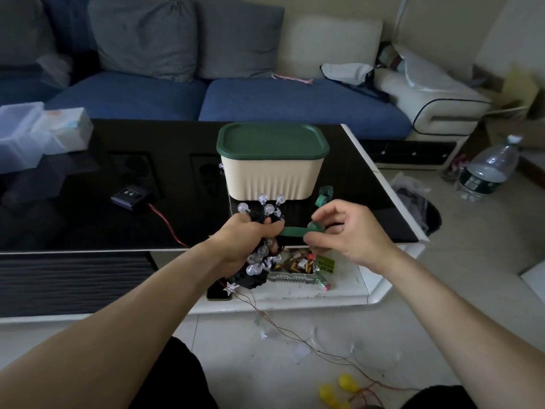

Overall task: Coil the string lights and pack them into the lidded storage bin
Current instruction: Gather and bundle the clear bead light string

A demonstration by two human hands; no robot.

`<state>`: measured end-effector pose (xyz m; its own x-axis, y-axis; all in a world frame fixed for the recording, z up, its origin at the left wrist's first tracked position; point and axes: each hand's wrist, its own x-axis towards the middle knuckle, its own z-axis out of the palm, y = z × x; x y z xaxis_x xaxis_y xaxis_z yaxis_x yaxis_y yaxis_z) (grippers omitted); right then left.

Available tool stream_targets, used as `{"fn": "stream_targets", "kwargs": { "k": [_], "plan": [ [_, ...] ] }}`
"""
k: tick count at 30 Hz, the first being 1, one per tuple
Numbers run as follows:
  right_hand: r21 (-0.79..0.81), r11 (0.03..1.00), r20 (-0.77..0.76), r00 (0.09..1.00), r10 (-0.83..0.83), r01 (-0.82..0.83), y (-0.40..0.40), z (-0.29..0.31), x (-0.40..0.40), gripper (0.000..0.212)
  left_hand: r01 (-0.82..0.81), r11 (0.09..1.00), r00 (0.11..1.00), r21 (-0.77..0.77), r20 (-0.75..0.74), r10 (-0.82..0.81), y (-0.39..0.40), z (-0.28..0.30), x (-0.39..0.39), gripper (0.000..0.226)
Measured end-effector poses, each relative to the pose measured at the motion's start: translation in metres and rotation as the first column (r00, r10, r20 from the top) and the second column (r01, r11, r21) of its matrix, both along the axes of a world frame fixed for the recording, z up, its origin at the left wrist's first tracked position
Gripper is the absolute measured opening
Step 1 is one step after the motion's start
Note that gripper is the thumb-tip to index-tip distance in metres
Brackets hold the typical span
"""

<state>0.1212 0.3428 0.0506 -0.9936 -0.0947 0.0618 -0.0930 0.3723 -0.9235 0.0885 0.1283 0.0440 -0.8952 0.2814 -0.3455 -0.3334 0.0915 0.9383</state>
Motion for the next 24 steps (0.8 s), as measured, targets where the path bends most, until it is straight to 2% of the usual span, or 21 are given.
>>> {"fn": "stream_targets", "kwargs": {
  "k": [3,5,11,14,16,20,24],
  "plan": [
    [0.060,0.995,-0.063,0.995,0.079,-0.075,0.001,0.002,-0.001,0.030,0.036,0.999,0.999,-0.012,-0.009,-0.036,0.006,-0.002,-0.002,0.018],
    [0.110,0.984,-0.046,0.989,0.143,-0.138,-0.001,0.003,-0.002,0.021,0.046,0.999,0.999,-0.019,-0.010,-0.046,0.010,-0.002,-0.003,0.016],
    [0.179,0.978,0.030,0.994,0.100,-0.104,0.000,-0.001,-0.012,0.014,-0.015,1.000,1.000,0.005,0.019,0.015,0.015,-0.006,-0.013,0.026],
    [0.287,0.947,0.048,0.989,0.139,-0.147,-0.002,-0.002,-0.016,0.022,-0.037,0.999,0.997,0.010,0.065,0.036,0.013,-0.009,-0.018,0.020],
    [0.354,0.926,-0.015,0.989,0.147,-0.133,-0.006,-0.006,-0.021,0.028,-0.030,0.999,0.995,0.022,0.091,0.028,0.015,-0.009,-0.019,0.013],
    [0.282,0.957,-0.236,0.963,0.132,-0.063,-0.014,-0.015,-0.032,0.018,-0.006,0.999,0.994,0.043,0.107,0.002,0.019,-0.009,-0.020,0.009],
    [0.246,0.967,-0.227,0.967,0.119,-0.061,-0.015,-0.016,-0.032,0.013,0.006,0.998,0.994,0.061,0.110,-0.012,0.016,-0.007,-0.024,0.012]
  ]
}}
